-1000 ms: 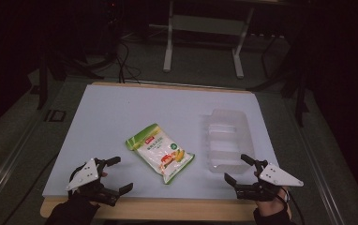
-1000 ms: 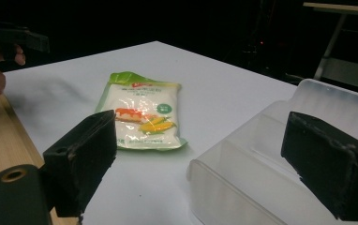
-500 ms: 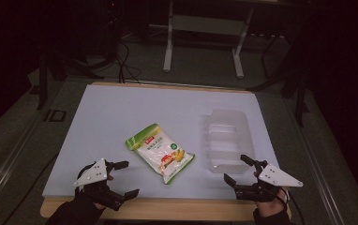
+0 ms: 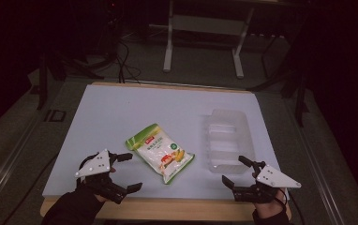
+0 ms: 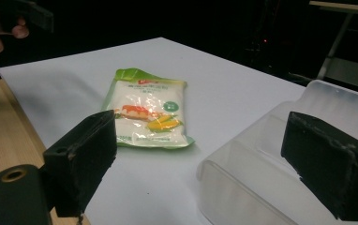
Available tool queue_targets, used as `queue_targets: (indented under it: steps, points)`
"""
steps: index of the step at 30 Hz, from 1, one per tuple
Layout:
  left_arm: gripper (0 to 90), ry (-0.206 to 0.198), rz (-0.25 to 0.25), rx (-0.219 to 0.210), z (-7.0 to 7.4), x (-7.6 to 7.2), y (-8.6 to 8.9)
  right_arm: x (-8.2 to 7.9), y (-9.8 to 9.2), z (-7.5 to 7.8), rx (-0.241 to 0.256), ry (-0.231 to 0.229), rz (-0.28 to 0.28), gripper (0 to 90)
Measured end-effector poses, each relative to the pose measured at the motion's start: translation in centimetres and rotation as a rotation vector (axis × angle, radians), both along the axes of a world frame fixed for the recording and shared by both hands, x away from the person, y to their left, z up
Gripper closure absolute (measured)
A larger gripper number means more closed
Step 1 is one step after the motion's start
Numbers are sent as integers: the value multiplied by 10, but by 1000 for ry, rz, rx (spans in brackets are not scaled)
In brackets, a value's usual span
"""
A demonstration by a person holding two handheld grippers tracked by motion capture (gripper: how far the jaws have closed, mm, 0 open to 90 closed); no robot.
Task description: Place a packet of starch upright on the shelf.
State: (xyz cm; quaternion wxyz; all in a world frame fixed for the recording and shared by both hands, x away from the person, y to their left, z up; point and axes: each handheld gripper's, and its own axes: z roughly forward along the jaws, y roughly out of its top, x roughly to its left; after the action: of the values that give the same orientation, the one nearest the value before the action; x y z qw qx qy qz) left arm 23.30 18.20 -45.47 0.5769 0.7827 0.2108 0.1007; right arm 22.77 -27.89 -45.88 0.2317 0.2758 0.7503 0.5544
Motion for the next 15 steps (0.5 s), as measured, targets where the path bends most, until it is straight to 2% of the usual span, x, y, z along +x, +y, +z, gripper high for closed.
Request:
queue_targets:
  steps: [3, 5, 10, 15]
  points:
    - [19, 9, -1, 13, 6, 8, 0, -1, 1, 1, 1, 1, 3, 107]
    - [20, 3, 12, 22, 11, 13, 1, -1, 1, 2, 11, 28, 11, 107]
    - [32, 8, 39, 21, 22, 28, 4, -3, 0, 4, 18, 6, -5, 108]
    - [32, 23, 68, 48, 24, 45, 4, -2, 0, 4, 17, 2, -7, 107]
